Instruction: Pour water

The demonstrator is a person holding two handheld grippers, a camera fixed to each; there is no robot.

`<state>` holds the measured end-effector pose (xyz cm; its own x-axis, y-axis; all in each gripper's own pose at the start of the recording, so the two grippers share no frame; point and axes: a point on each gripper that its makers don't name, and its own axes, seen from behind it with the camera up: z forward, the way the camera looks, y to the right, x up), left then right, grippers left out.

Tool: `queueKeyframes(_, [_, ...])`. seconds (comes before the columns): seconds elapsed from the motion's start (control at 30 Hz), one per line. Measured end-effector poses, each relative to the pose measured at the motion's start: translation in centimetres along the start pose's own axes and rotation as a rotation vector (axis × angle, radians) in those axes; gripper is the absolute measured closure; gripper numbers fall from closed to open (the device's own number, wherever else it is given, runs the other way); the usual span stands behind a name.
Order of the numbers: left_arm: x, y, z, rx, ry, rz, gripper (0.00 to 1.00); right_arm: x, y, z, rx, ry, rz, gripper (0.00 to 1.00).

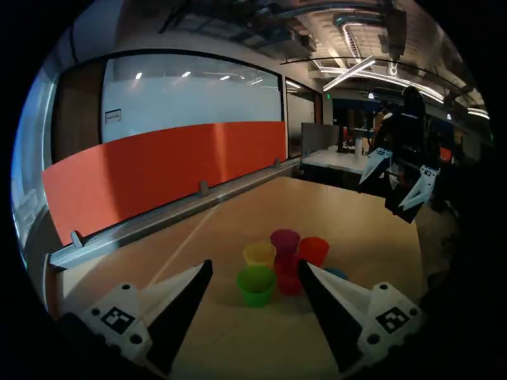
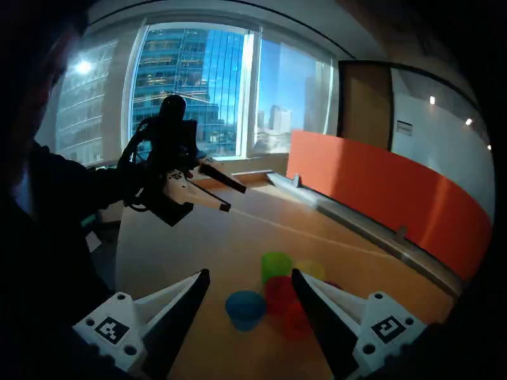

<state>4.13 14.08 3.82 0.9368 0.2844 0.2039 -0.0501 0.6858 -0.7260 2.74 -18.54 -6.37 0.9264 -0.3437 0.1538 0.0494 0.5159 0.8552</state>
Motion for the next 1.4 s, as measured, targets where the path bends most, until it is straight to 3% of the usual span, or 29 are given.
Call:
queueKeyframes(0.7, [-6.3,-0.6,3.7,-0.04,-0.12,-0.023,0.0,-7.3,-0.2,3.7,0.029,-0.13,-0.002,0.0])
queueKeyframes(1.4, [-10.3,0.3,6.9,-0.099,-0.208,0.003,0.0,-12.4,0.1,6.0,0.042,-0.204,-0.008,0.0])
